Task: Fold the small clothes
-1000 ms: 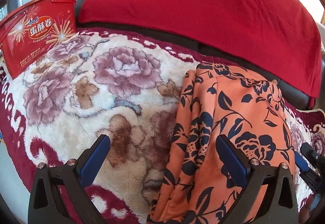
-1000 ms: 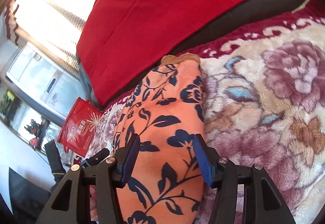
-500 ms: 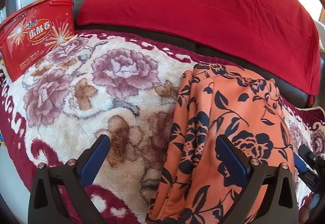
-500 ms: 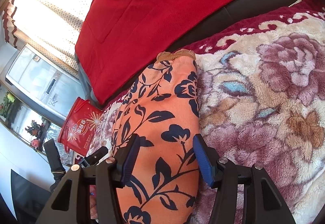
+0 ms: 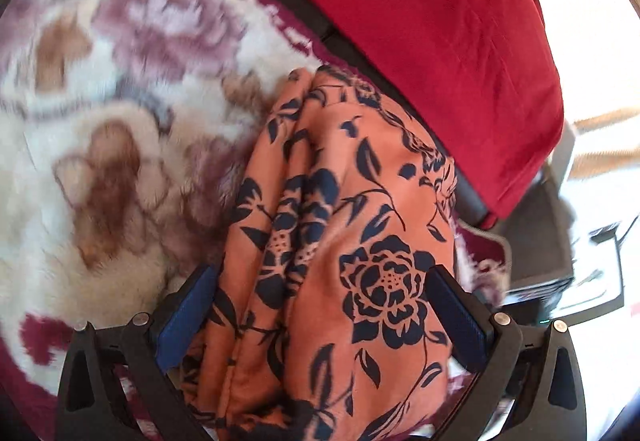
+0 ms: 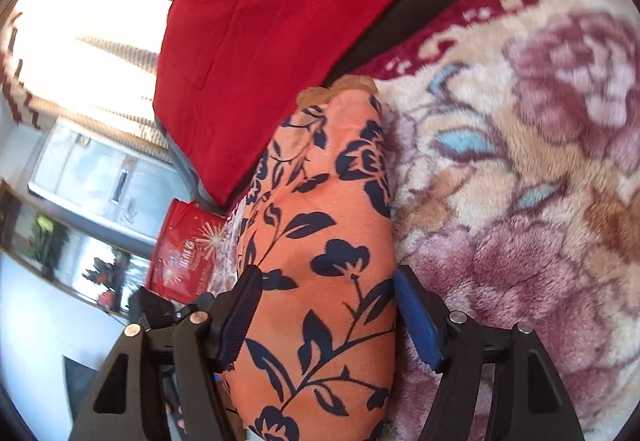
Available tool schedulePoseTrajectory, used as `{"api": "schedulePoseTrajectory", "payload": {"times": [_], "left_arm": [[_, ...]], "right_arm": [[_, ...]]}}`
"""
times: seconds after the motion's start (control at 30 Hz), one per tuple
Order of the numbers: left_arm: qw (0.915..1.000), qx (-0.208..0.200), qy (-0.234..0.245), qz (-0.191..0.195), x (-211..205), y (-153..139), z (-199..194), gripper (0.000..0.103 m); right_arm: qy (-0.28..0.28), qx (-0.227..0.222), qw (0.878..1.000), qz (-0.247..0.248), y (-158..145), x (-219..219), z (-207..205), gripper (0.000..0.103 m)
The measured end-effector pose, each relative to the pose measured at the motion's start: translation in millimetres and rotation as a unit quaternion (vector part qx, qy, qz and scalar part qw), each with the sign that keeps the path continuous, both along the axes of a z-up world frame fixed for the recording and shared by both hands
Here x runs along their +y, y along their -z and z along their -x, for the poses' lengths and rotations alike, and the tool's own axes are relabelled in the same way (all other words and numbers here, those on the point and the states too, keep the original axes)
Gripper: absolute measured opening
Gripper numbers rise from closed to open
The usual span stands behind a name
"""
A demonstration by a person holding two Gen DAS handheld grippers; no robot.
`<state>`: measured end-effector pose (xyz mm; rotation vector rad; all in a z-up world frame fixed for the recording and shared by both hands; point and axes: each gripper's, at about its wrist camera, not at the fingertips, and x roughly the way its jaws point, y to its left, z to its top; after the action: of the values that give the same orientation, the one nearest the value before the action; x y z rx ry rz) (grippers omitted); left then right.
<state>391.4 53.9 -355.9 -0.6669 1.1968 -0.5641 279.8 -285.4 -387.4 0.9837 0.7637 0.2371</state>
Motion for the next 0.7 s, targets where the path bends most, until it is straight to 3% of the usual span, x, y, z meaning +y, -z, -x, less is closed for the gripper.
{"api": "schedulePoseTrajectory", "payload": {"times": [0.1, 0.27, 0.37, 0.47, 0.5, 0.6, 0.7], "left_arm": [[0.9974, 0.046, 0.016, 0.052, 0, 17, -4, 0.103], [0.9958, 0.040, 0.024, 0.079, -3, 17, -5, 0.102], [0.9967, 0.028, 0.031, 0.070, -13, 13, -7, 0.097], [0.9976, 0.011, 0.041, 0.054, -22, 9, -6, 0.085], [0.9958, -0.015, 0.067, 0.061, -25, 7, -4, 0.077], [0.9966, -0.031, 0.063, 0.042, -32, 2, 3, 0.058], [0.9961, -0.054, 0.061, 0.035, -34, -8, 10, 0.051]], "right_arm": [[-0.004, 0.008, 1.000, -0.024, 9, -1, -11, 0.072], [-0.023, 0.002, 1.000, -0.014, 10, 9, -27, 0.082], [-0.026, 0.001, 1.000, -0.002, 6, 17, -29, 0.083], [-0.031, 0.007, 0.999, 0.024, 4, 23, -31, 0.080], [-0.031, 0.006, 0.999, 0.033, 2, 26, -31, 0.075], [-0.024, 0.000, 0.999, 0.047, -1, 30, -31, 0.064], [-0.016, -0.010, 0.998, 0.062, -8, 33, -28, 0.054]]}}
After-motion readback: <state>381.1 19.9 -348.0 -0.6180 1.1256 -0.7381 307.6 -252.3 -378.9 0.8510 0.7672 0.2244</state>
